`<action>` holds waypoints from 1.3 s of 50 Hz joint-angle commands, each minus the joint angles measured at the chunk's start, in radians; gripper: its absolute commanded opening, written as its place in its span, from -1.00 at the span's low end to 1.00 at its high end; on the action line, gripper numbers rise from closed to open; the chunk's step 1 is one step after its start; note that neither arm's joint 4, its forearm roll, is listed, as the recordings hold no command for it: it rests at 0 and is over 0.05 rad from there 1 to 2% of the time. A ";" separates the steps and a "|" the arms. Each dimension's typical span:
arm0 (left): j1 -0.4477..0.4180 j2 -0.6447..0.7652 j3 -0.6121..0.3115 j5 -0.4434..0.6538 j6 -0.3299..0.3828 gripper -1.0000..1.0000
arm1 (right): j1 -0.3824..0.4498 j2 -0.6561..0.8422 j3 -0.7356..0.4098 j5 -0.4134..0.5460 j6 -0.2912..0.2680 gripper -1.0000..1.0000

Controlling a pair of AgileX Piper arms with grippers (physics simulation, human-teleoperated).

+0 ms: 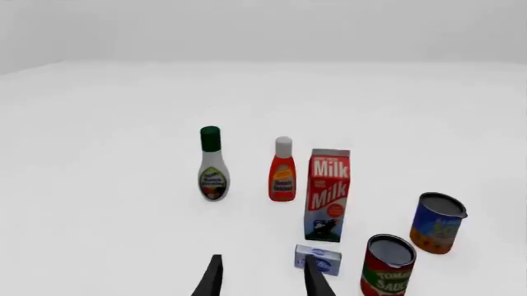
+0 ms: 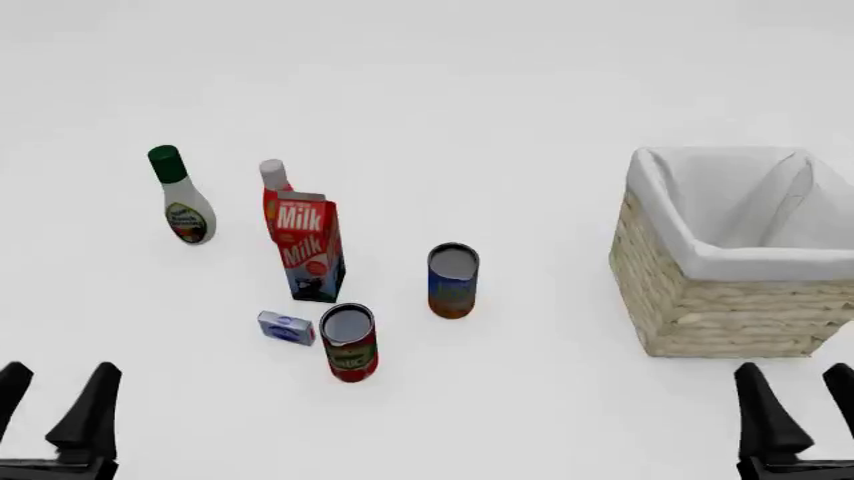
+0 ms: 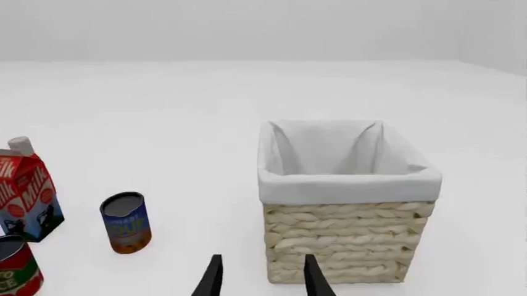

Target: Pick the salad dressing and place it in the basket.

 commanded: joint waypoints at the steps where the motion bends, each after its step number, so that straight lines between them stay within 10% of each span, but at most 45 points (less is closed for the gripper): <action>1: -0.022 0.057 0.000 -0.060 0.004 1.00 | -0.008 -0.002 -0.001 0.004 -0.011 1.00; 12: -0.017 0.069 -0.041 -0.048 0.032 1.00 | -0.007 -0.003 -0.001 0.008 -0.024 1.00; 31: -0.014 0.530 -0.302 -0.241 0.151 1.00 | 0.028 -0.004 -0.011 0.006 -0.031 1.00; 65: 0.075 1.341 -1.156 0.033 0.079 1.00 | 0.059 0.005 -0.003 0.006 -0.043 1.00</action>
